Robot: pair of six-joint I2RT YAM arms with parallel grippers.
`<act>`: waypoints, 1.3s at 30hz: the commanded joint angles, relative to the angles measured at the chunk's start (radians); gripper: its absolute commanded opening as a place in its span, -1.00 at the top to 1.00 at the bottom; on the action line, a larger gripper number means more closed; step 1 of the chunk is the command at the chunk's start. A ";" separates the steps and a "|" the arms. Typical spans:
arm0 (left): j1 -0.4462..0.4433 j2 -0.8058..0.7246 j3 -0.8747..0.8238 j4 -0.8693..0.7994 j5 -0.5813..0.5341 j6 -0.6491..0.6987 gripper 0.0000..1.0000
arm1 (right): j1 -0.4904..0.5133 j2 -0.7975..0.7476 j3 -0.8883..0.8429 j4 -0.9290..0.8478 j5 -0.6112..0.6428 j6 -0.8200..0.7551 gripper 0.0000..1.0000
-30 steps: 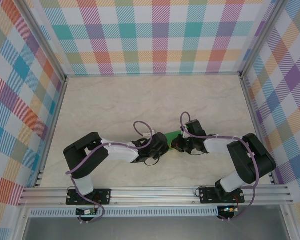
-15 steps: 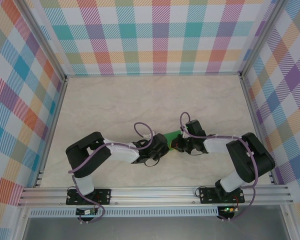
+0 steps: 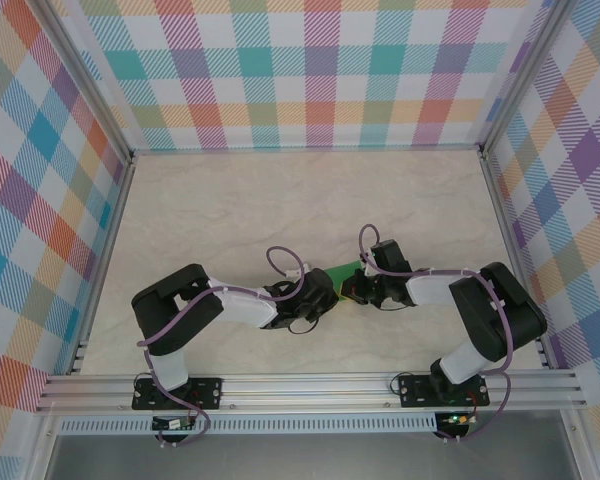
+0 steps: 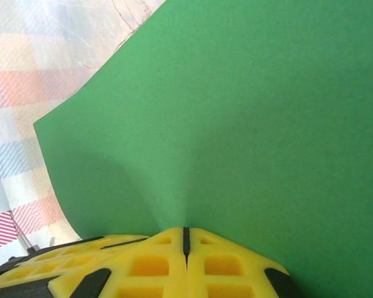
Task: Fold a paper plane with a square sheet of paper (pick it up from the middle)
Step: First fold in half a square sheet of paper at the center of the table.
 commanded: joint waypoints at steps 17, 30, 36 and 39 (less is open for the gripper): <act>-0.019 -0.016 -0.052 -0.075 -0.028 -0.033 1.00 | -0.002 -0.037 0.009 -0.029 -0.037 -0.042 1.00; -0.019 -0.002 -0.032 -0.120 -0.020 -0.036 1.00 | -0.002 0.018 0.018 -0.055 -0.024 -0.058 1.00; -0.019 -0.007 -0.025 -0.227 -0.020 -0.065 1.00 | -0.026 0.005 0.020 -0.131 0.068 -0.102 1.00; -0.020 -0.010 -0.044 -0.249 -0.020 -0.088 1.00 | -0.078 -0.022 -0.010 -0.135 0.095 -0.113 1.00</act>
